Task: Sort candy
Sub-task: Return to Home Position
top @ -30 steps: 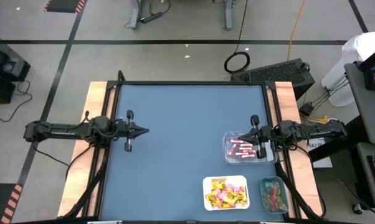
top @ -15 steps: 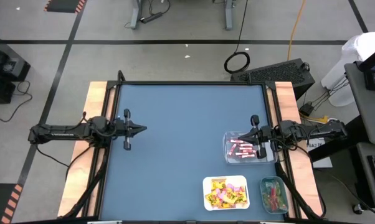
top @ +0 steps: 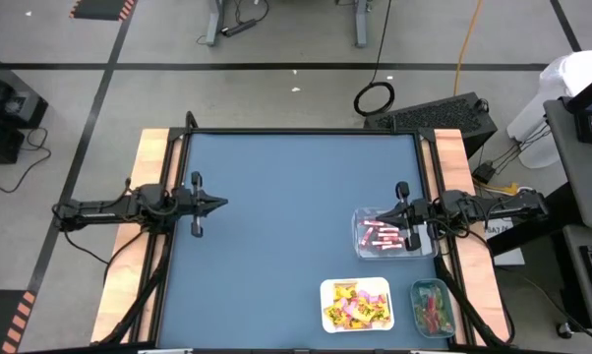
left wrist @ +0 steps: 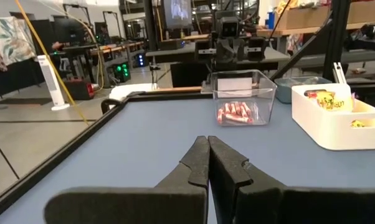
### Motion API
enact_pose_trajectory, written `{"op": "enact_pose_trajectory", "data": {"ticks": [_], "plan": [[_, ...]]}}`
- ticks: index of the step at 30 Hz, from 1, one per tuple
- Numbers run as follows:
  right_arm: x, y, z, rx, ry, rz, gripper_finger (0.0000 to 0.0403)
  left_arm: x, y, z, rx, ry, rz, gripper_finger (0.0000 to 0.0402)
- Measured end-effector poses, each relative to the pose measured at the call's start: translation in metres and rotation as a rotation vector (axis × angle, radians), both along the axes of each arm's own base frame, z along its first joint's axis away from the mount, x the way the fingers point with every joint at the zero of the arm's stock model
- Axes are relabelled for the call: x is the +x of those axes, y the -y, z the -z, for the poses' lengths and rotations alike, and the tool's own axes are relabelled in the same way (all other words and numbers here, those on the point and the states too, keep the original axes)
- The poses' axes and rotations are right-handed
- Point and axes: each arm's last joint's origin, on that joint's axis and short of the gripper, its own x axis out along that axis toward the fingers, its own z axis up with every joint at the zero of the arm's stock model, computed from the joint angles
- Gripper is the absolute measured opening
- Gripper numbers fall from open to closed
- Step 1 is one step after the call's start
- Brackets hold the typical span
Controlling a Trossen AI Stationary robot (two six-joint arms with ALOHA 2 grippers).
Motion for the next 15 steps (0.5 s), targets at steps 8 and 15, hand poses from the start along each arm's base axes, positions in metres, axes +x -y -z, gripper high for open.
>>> {"op": "enact_pose_trajectory", "data": {"ticks": [8,15], "plan": [[0.0000,0.0000,0.0000,0.000,0.000,0.000,0.0000,0.0016,0.0004,0.0023,0.003,0.037,0.015,0.0004],[0.0000,0.0000,-0.0003,0.000,0.004,0.001,0.0000,0.0016,0.0003,0.0026,0.003,0.035,0.014,0.0004]]}}
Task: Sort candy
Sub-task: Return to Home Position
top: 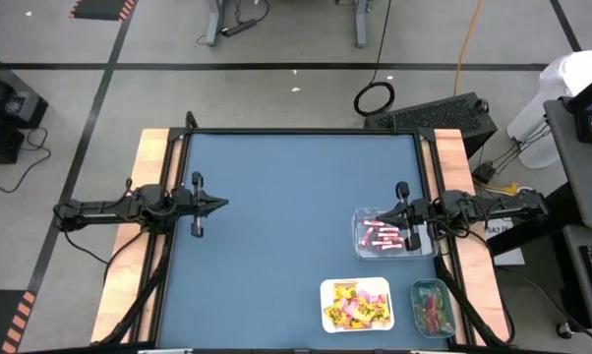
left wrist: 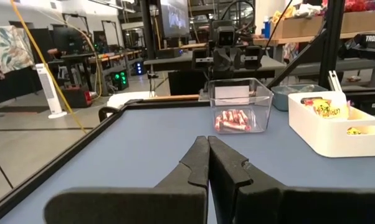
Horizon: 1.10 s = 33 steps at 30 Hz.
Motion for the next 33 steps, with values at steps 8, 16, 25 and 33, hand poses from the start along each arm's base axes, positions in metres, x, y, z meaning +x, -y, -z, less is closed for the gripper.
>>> {"op": "enact_pose_trajectory", "data": {"ticks": [8,16,25,33], "plan": [[0.0000,0.0000,0.0000,0.000,0.001,0.000,0.0000,0.0000,0.0000,0.0004,0.018,-0.005,-0.001,0.0004],[0.0000,0.0000,0.0000,0.000,0.001,0.000,0.0000,0.0013,-0.0001,0.0023,0.018,-0.027,-0.001,0.0004],[0.0000,0.0000,0.0000,0.000,0.001,0.000,0.0000,0.0016,-0.0001,0.0027,0.018,-0.032,-0.003,0.0004],[0.0000,0.0000,-0.0001,0.000,0.002,0.000,0.0000,0.0013,-0.0013,0.0006,0.017,-0.008,-0.045,0.0004]]}}
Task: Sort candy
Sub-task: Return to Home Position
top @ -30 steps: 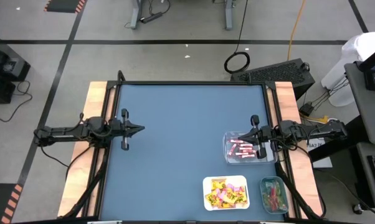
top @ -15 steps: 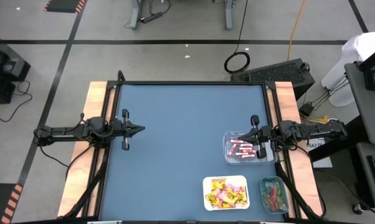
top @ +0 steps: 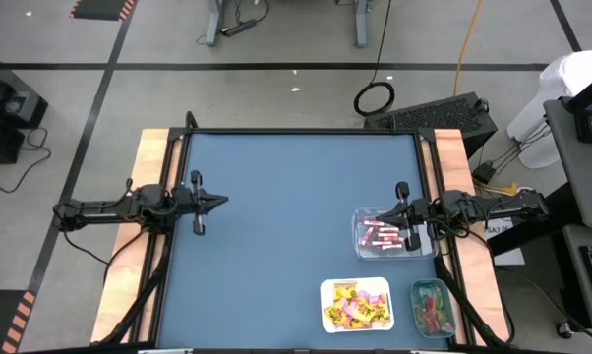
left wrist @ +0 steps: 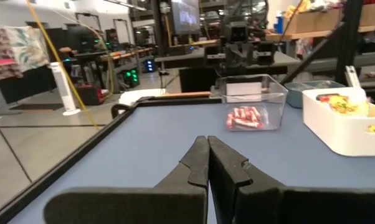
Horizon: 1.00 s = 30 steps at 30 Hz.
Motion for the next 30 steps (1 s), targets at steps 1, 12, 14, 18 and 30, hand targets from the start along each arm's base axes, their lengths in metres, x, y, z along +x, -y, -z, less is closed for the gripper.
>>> {"op": "enact_pose_trajectory", "data": {"ticks": [1,12,14,18,30], "plan": [[0.0000,0.0000,-0.0001,0.000,0.000,0.000,0.0000,-0.0002,-0.0002,-0.0005,0.000,0.006,-0.008,0.0004],[0.0000,0.0000,0.0000,0.000,0.000,0.000,0.0000,-0.0012,0.0019,-0.0019,-0.032,0.027,0.064,0.0004],[0.0000,0.0000,-0.0001,0.000,0.000,0.000,0.0000,-0.0012,0.0019,-0.0019,-0.034,0.026,0.066,0.0004],[0.0000,0.0000,0.0000,0.000,0.000,0.000,0.0000,-0.0011,0.0027,-0.0006,-0.024,0.013,0.094,0.0004],[0.0000,0.0000,-0.0001,0.000,0.000,0.000,0.0000,-0.0011,0.0028,0.0003,-0.024,0.003,0.096,0.0004]]}}
